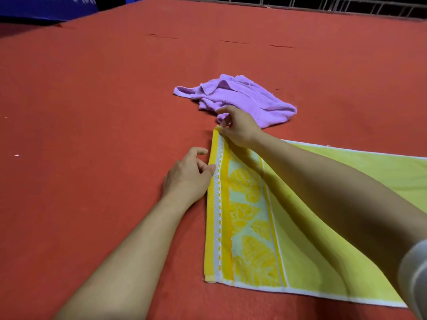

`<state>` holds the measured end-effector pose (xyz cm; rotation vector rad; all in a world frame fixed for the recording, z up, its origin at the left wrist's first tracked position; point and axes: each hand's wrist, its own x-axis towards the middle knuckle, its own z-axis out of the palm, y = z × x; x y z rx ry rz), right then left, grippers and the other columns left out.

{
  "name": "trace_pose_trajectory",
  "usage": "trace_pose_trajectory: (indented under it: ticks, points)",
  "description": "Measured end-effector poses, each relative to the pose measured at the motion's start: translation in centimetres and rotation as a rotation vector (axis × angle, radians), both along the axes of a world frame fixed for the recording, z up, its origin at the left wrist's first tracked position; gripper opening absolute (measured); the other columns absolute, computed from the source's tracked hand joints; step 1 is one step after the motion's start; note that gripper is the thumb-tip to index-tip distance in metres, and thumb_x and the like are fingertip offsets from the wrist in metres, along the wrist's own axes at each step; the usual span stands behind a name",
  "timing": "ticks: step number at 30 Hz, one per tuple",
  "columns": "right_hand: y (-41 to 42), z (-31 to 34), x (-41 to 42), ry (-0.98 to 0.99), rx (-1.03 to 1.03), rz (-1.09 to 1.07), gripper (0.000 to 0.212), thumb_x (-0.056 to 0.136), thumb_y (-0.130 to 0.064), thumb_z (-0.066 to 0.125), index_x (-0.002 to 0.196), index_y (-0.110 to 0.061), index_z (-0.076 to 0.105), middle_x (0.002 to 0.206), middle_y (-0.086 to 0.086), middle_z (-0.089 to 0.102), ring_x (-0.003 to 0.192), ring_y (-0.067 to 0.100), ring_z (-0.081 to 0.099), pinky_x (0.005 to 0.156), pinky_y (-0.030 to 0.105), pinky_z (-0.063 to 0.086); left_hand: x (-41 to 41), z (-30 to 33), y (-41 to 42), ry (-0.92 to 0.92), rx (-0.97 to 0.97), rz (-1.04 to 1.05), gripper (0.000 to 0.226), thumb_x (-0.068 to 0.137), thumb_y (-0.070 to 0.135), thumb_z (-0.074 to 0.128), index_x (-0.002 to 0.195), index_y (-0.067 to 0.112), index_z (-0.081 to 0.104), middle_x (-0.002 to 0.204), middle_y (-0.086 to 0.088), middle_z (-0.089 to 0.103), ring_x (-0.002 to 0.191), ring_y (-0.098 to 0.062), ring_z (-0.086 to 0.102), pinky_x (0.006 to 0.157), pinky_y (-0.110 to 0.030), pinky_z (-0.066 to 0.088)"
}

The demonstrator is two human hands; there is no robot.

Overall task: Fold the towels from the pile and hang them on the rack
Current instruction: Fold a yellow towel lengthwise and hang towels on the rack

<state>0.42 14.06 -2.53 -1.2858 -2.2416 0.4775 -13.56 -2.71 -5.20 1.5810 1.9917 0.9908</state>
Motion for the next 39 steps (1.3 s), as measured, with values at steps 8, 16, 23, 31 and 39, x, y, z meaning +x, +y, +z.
trace_pose_trajectory:
  ticks: [8,16,23,31,39]
  points:
    - [1.0,-1.9,-3.2,-0.133,-0.011,0.018,0.053,0.085,-0.024,0.07,0.134,-0.023,0.052,0.099,-0.01,0.065,0.099,0.018,0.061,0.088,0.036,0.048,-1.4,-0.1,0.0,0.197,-0.012,0.081,0.036,0.088,0.048,0.059,0.121,0.035,0.051,0.083,0.021,0.066,0.108,-0.013,0.061,0.092,-0.037,0.03]
    - [-8.6,0.4,1.9,-0.002,0.054,0.028,0.055,0.079,-0.022,0.075,0.13,-0.023,0.056,0.098,-0.012,0.066,0.096,0.017,0.06,0.091,0.039,0.048,-1.5,0.0,-1.0,0.101,0.001,0.082,0.052,0.077,0.05,0.074,0.121,0.034,0.053,0.071,0.016,0.052,0.094,-0.016,0.063,0.092,-0.038,0.037]
    - [-23.7,0.1,7.8,0.003,-0.099,0.234,0.051,0.08,-0.029,0.078,0.127,-0.03,0.057,0.084,-0.02,0.062,0.08,0.007,0.054,0.076,0.026,0.043,-0.1,2.3,-11.0,-0.089,-0.095,-0.376,0.034,0.068,0.024,0.087,0.084,0.029,0.057,0.078,0.011,0.07,0.064,0.001,0.054,0.069,-0.027,0.047]
    - [-28.6,-1.3,9.4,-0.195,-0.031,0.262,0.055,0.089,-0.033,0.066,0.139,-0.034,0.044,0.104,-0.014,0.068,0.103,0.016,0.054,0.088,0.033,0.044,0.6,0.4,-17.0,0.211,0.101,-0.39,0.029,0.075,0.037,0.08,0.096,0.037,0.059,0.096,0.041,0.058,0.088,0.006,0.058,0.088,-0.033,0.048]
    - [-30.9,-1.5,7.7,-0.142,0.006,0.284,0.057,0.091,-0.029,0.06,0.143,-0.035,0.038,0.105,-0.008,0.07,0.102,0.022,0.059,0.086,0.039,0.047,-1.6,0.9,-18.7,0.392,0.231,-0.354,0.027,0.08,0.06,0.057,0.098,0.04,0.058,0.078,0.029,0.053,0.075,0.009,0.052,0.078,-0.026,0.042]
